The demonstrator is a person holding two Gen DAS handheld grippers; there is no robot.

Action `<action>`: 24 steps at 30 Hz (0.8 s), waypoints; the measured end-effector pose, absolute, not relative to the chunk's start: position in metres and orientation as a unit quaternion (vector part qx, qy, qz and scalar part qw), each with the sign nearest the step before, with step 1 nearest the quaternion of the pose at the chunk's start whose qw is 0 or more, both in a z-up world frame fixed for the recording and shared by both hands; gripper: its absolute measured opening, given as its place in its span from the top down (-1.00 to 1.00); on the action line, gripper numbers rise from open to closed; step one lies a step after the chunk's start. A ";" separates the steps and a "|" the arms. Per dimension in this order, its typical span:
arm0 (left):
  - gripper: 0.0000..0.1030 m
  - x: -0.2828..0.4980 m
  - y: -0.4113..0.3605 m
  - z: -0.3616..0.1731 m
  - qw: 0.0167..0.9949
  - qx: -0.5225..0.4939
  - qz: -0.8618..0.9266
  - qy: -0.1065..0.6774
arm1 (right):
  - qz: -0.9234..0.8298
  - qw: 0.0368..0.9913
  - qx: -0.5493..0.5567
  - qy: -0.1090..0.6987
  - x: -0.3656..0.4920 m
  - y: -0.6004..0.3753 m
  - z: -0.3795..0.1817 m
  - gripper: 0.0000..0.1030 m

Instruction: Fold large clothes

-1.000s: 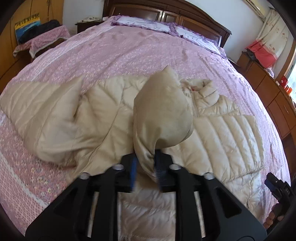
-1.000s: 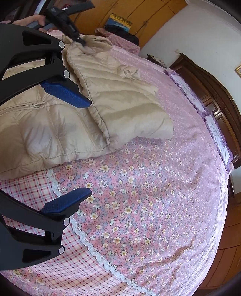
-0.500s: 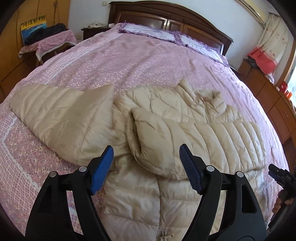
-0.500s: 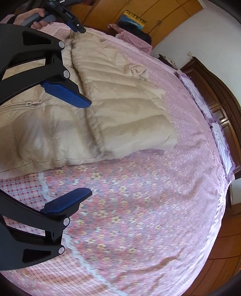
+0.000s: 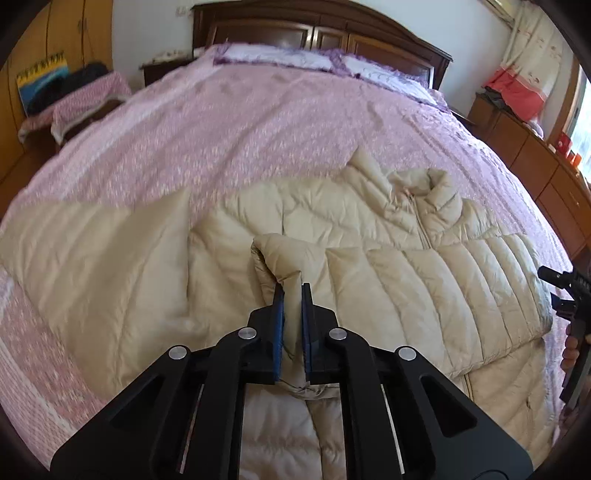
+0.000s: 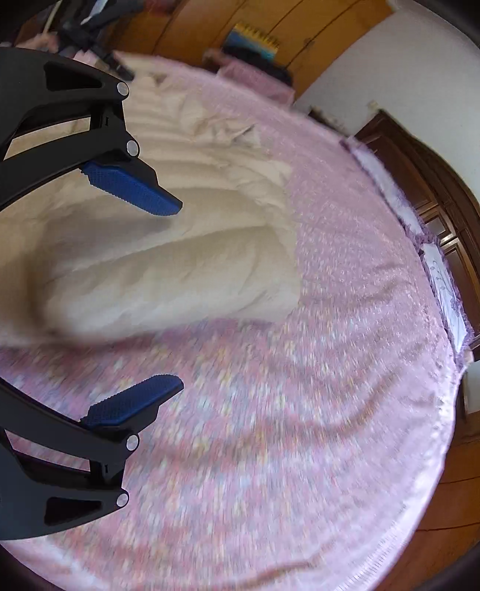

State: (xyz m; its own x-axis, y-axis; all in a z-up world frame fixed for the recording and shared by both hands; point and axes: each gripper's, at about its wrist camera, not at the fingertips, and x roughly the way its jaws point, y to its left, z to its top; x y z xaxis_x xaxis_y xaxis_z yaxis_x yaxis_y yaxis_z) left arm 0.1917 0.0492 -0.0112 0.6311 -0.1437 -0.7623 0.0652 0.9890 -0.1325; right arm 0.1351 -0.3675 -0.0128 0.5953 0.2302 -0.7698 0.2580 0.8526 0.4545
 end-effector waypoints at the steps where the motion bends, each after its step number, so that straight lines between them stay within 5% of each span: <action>1: 0.85 0.194 0.049 -0.010 0.903 -0.046 -0.056 0.423 | -0.004 0.845 0.284 0.453 0.140 -0.369 -0.017 -0.54; 2: 0.85 0.197 0.050 -0.009 0.904 -0.047 -0.055 0.422 | 0.001 0.842 0.287 0.456 0.142 -0.369 -0.019 -0.29; 3: 0.85 0.201 0.049 -0.008 0.904 -0.047 -0.053 0.421 | 0.015 0.843 0.290 0.453 0.145 -0.368 -0.018 0.31; 6: 0.85 0.213 0.046 -0.012 0.906 -0.038 -0.046 0.419 | 0.018 0.872 0.272 0.406 0.139 -0.363 0.005 0.67; 15: 0.70 0.236 0.039 -0.050 0.894 -0.025 -0.031 0.446 | -0.042 0.875 0.200 0.438 0.152 -0.355 -0.022 0.69; 21: 0.58 0.236 0.040 -0.051 0.890 -0.031 -0.022 0.454 | -0.056 0.868 0.192 0.455 0.158 -0.355 -0.033 0.51; 24: -0.04 0.226 0.042 -0.041 0.891 -0.030 -0.006 0.453 | -0.064 0.874 0.188 0.443 0.149 -0.356 -0.020 0.31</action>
